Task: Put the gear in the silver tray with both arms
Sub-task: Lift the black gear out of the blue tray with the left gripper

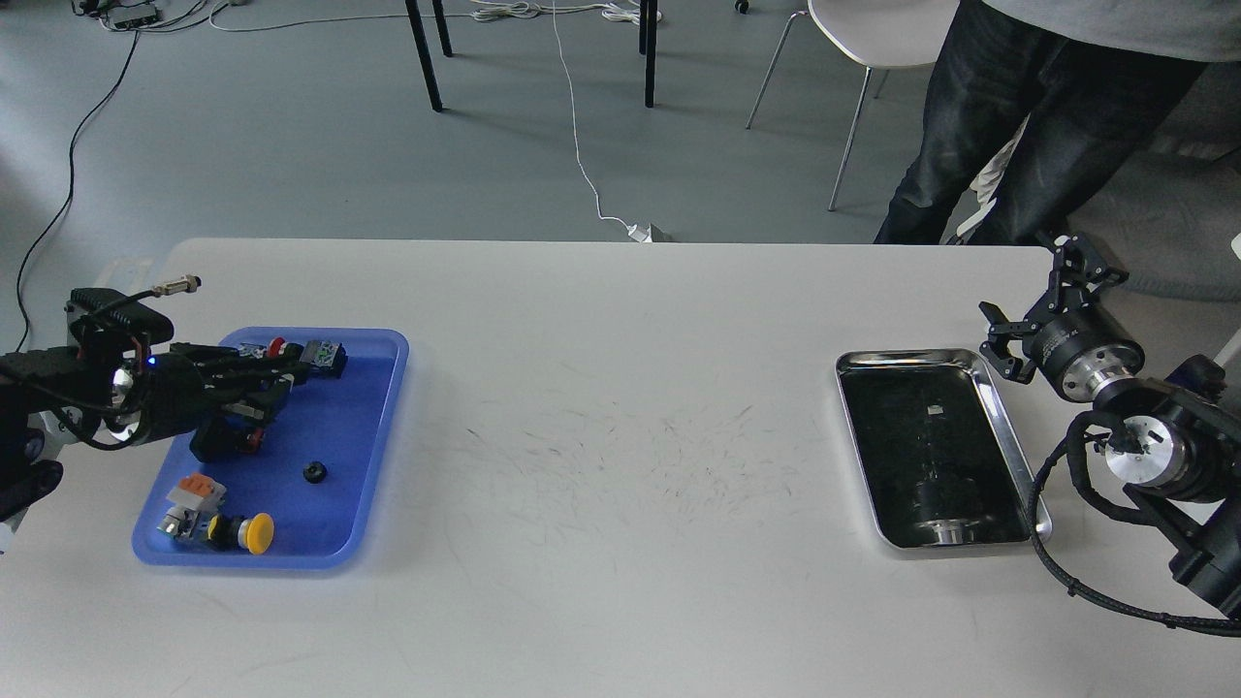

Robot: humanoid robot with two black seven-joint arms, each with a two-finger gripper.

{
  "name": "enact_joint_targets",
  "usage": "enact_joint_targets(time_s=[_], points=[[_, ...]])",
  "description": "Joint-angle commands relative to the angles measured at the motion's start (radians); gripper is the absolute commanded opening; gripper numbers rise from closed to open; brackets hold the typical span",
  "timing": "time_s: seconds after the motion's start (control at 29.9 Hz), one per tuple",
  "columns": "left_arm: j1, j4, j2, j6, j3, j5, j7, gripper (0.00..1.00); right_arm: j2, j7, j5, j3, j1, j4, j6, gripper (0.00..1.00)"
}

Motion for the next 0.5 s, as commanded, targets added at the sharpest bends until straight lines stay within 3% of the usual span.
enact_joint_targets(time_s=[0.0, 0.17, 0.3, 0.47], points=[[-0.076, -0.014, 0.01, -0.044, -0.005, -0.099, 0.0, 0.06, 0.001, 0.003, 0.0, -0.001, -0.001, -0.001, 0.0, 0.99], [-0.149, -0.063, 0.014, -0.051, -0.005, -0.182, 0.0, 0.06, 0.001, 0.004, -0.012, -0.001, 0.002, -0.001, -0.002, 0.99], [-0.187, -0.23, 0.077, -0.063, -0.019, -0.22, 0.0, 0.06, 0.0, 0.004, -0.028, -0.001, 0.004, -0.001, -0.005, 0.99], [-0.195, -0.27, 0.012, -0.068, -0.028, -0.231, 0.0, 0.06, 0.0, 0.004, -0.029, -0.032, 0.014, -0.001, -0.011, 0.99]])
